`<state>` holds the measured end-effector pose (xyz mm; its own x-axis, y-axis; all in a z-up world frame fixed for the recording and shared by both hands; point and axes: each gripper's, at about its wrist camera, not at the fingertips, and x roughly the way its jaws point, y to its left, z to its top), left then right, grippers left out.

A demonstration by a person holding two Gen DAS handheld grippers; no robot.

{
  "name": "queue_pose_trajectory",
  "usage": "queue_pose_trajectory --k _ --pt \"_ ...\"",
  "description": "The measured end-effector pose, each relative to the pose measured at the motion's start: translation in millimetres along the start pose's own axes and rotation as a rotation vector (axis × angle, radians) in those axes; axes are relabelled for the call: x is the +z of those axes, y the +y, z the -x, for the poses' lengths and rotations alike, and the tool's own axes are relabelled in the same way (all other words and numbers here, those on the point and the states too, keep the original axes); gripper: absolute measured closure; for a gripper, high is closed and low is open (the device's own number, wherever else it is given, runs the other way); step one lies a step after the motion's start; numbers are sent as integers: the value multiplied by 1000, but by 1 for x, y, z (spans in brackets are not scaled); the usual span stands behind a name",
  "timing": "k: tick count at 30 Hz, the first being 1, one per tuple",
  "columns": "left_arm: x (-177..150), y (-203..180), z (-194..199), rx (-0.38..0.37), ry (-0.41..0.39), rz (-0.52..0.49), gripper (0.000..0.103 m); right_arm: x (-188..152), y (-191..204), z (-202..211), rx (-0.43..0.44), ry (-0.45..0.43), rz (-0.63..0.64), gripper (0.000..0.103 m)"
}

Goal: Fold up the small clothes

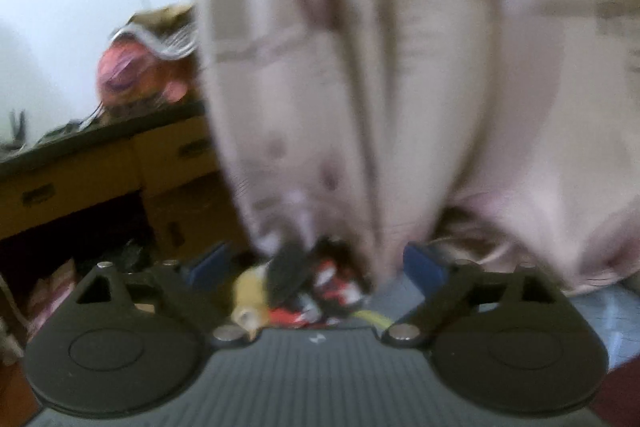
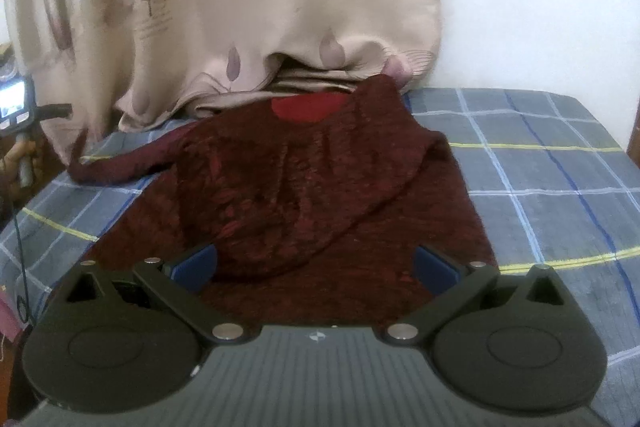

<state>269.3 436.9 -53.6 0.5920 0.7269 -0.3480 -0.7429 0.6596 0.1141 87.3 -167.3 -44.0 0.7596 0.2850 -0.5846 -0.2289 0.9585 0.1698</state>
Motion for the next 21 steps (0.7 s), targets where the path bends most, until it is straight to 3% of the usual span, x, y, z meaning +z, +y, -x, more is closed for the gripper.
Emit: queue_pose_trajectory --k 2,4,8,11,14,17,21 --pt "2 18 0 6 22 19 9 0 3 -1 7 7 7 0" --pt "2 28 19 -38 17 29 9 0 5 -2 16 7 18 0" --pt "-15 22 81 -183 35 34 9 2 13 -3 34 -9 79 0" --pt "-46 6 136 -375 93 74 9 5 28 -6 67 -35 188 1" --pt "-82 -21 186 -540 127 67 9 6 49 -12 102 -58 309 17" --pt "-114 -49 219 -665 174 71 8 7 69 -21 140 -51 395 47" --pt "-149 -77 241 -742 221 95 9 5 96 -35 214 -35 491 49"
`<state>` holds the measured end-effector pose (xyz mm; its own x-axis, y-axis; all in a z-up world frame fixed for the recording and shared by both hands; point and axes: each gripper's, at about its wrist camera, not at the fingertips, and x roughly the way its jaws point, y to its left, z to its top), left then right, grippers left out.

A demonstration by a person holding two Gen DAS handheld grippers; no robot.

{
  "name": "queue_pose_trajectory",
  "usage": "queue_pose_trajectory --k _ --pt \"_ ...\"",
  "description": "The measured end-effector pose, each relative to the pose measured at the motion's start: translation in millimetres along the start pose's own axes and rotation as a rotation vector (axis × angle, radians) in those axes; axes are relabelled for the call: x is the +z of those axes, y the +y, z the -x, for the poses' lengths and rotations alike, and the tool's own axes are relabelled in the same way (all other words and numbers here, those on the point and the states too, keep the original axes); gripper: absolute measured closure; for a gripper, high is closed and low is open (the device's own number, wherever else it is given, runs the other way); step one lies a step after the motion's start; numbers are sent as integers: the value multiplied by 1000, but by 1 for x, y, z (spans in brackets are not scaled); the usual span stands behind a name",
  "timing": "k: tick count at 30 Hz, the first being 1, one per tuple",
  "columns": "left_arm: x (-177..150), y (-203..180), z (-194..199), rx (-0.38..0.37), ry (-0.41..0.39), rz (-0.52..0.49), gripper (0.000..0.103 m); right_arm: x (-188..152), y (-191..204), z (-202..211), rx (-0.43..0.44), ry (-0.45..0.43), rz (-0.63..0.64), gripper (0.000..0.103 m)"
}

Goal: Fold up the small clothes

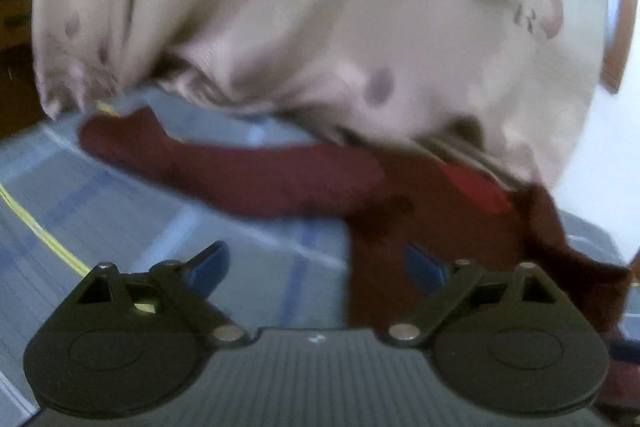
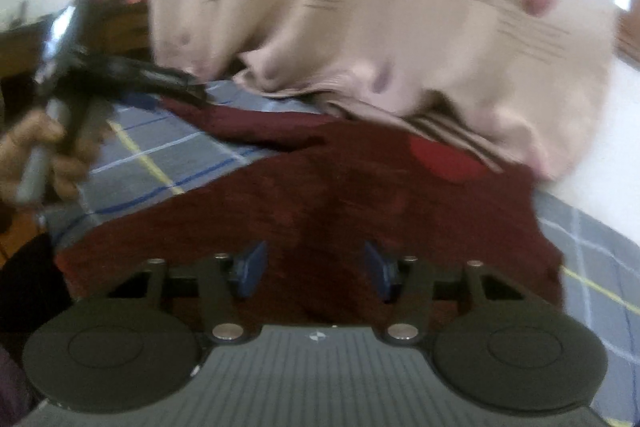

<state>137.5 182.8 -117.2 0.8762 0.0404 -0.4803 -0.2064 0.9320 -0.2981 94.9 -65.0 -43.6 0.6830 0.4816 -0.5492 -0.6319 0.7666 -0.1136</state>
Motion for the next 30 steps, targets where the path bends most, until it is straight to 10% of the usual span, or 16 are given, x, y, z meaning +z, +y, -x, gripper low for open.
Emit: queue_pose_trajectory --k 11,17,23,30 --pt "-26 8 -10 7 -18 96 9 -6 7 -71 -92 218 297 39" --pt "-28 13 -8 14 -32 119 9 0 -14 -71 -38 246 221 87" --pt "-28 4 -7 51 -38 62 8 29 -85 -28 -133 101 88 90" --pt "-30 -3 -5 94 -42 10 9 43 -277 71 -448 -138 -298 90"
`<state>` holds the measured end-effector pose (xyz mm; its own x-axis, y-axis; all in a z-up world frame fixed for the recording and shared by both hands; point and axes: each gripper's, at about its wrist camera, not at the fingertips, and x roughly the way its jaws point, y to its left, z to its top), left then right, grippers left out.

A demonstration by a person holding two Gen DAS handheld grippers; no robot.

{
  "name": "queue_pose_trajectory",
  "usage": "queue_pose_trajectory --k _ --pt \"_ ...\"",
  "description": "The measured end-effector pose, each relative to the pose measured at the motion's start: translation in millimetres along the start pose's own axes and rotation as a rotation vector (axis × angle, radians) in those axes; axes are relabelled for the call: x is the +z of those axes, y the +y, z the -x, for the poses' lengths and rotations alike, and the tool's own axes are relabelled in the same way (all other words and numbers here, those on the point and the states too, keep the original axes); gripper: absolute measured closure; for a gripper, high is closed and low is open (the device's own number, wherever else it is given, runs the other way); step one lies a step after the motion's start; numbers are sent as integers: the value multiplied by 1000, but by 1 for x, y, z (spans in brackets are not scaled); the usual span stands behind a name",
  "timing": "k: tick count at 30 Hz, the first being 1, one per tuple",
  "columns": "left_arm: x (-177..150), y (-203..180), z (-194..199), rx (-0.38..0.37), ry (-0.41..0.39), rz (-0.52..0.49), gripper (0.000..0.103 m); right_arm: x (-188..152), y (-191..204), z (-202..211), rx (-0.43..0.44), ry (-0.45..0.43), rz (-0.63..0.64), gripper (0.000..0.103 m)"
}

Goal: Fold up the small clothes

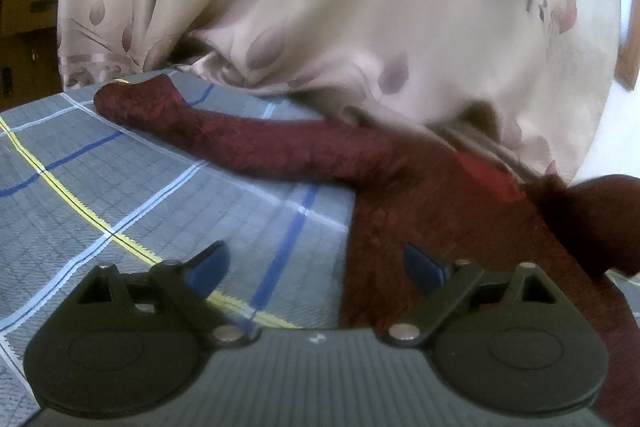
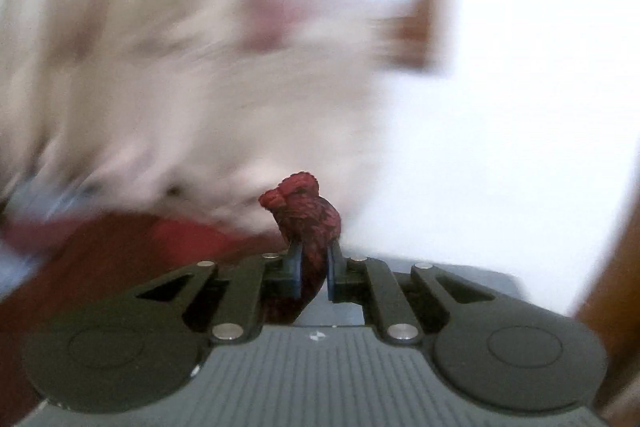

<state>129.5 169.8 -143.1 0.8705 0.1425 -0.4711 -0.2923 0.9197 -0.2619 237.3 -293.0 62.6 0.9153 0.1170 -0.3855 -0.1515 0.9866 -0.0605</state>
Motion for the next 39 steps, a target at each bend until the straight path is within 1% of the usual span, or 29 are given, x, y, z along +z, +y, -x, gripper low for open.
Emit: queue_pose_trajectory --k 2,4,6,9,11,13,14,17,19,21,22,23,24,26,27,29,30,31,32,33,34,37,39 --pt "0 -1 0 5 3 -11 9 3 -66 1 -101 -20 -123 90" --pt "-1 -5 -1 19 14 -37 9 -5 -125 -3 -172 -8 -231 90" --pt "-1 -8 -2 27 20 -66 9 -24 -178 -11 -236 9 -326 90" --pt "-4 -17 -3 50 31 -127 9 -67 -244 -25 -293 34 -471 90" --pt "-7 -23 -6 67 46 -176 9 -96 -273 -33 -285 23 -567 90" --pt "-9 -28 -8 79 55 -219 9 -124 -296 -40 -293 9 -633 90" --pt "-10 -30 -8 84 58 -240 8 -136 -304 -41 -284 -5 -665 90" --pt "-11 -37 -10 97 64 -283 9 -170 -332 -47 -210 -83 -795 91" --pt "-12 -38 -10 106 64 -291 9 -188 -345 -53 -199 -88 -869 91" --pt "-12 -38 -9 111 60 -287 8 -215 -360 -54 -178 -97 -1019 88" --pt "-12 -37 -9 114 61 -281 8 -231 -367 -52 -180 -101 -1111 83" --pt "-12 -36 -9 114 64 -274 9 -239 -365 -55 -203 -92 -1159 77" --pt "-11 -35 -10 112 67 -266 9 -251 -367 -50 -229 -84 -1199 77" --pt "-6 -33 -9 105 72 -242 9 -267 -365 -37 -254 -89 -1237 77" --pt "-2 -31 -7 100 69 -230 9 -274 -365 -26 -270 -108 -1255 77" --pt "11 -23 0 82 50 -185 9 -278 -364 -6 -257 -173 -1276 76" --pt "19 -18 3 75 46 -158 9 -277 -360 3 -235 -197 -1275 71" --pt "27 -10 4 65 48 -125 9 -276 -350 15 -195 -220 -1266 68" --pt "37 1 5 49 53 -76 9 -275 -337 27 -149 -237 -1246 62" --pt "46 9 4 41 51 -41 8 -272 -326 35 -106 -239 -1218 57" --pt "58 22 3 50 45 -10 8 -270 -318 42 -69 -229 -1190 55" --pt "94 52 -12 117 49 7 9 -261 -260 60 27 -181 -1064 53" --pt "119 67 -29 146 75 -25 9 -255 -226 65 72 -142 -971 46"
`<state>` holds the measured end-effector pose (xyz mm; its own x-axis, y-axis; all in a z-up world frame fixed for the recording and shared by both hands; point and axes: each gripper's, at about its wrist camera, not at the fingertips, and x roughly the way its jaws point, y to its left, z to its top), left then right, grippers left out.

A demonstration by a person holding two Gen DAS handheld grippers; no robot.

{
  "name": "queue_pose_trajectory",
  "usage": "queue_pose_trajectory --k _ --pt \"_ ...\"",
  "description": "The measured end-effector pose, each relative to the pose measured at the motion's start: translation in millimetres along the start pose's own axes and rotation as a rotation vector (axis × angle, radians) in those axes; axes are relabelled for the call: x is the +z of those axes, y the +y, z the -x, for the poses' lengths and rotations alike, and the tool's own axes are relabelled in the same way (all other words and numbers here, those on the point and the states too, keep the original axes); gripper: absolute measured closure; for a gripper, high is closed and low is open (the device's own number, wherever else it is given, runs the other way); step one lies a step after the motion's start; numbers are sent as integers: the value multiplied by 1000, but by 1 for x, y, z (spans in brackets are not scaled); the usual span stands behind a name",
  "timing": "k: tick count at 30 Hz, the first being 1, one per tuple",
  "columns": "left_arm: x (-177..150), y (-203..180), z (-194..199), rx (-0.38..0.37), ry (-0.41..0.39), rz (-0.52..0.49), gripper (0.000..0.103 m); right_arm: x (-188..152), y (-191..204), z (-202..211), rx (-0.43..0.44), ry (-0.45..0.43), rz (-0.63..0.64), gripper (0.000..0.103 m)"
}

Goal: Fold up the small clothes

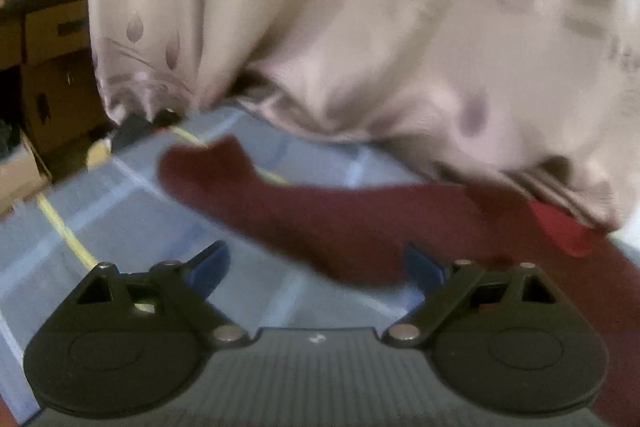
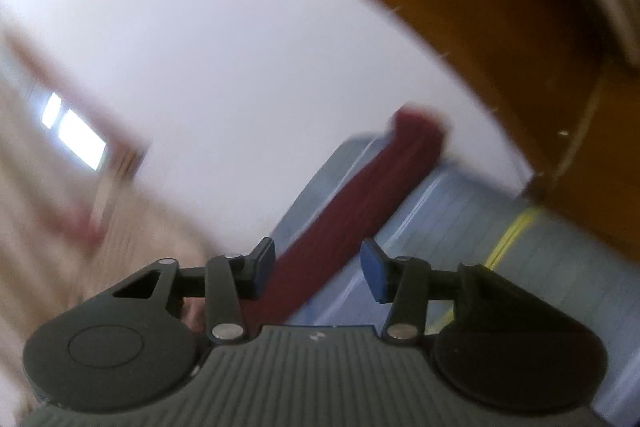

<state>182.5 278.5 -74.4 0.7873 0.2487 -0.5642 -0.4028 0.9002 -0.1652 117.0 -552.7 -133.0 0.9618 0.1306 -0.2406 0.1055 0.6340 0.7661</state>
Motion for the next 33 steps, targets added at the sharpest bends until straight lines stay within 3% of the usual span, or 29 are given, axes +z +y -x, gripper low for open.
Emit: queue_pose_trajectory --k 3,7,11,13,14,15,17,20,23,26,28,31,33 --pt "39 11 -45 72 139 -51 9 -35 32 -5 21 77 100 44" --pt "68 8 -103 192 309 -132 9 -77 55 -6 38 146 125 44" --pt "68 9 -136 317 401 -199 10 -96 80 8 27 175 178 42" --pt "61 23 -132 356 418 -152 24 -95 82 11 13 171 164 42" --pt "57 34 -126 345 431 -91 39 -93 81 10 13 168 157 42" --pt "53 45 -119 333 437 -30 45 -89 81 10 15 163 157 41" --pt "40 65 -98 307 391 90 45 -85 80 15 12 149 182 38" --pt "26 78 -79 326 294 96 45 -81 80 18 13 141 206 34" --pt "30 90 -89 305 311 131 66 -82 75 18 6 148 177 34" --pt "45 99 -99 268 302 207 76 -85 71 17 0 151 148 34" --pt "56 101 -94 249 240 218 76 -88 71 20 -7 154 130 34" --pt "67 85 -58 234 60 177 76 -94 76 27 11 171 133 30" --pt "63 65 -36 208 51 93 67 -97 82 31 58 234 120 22"
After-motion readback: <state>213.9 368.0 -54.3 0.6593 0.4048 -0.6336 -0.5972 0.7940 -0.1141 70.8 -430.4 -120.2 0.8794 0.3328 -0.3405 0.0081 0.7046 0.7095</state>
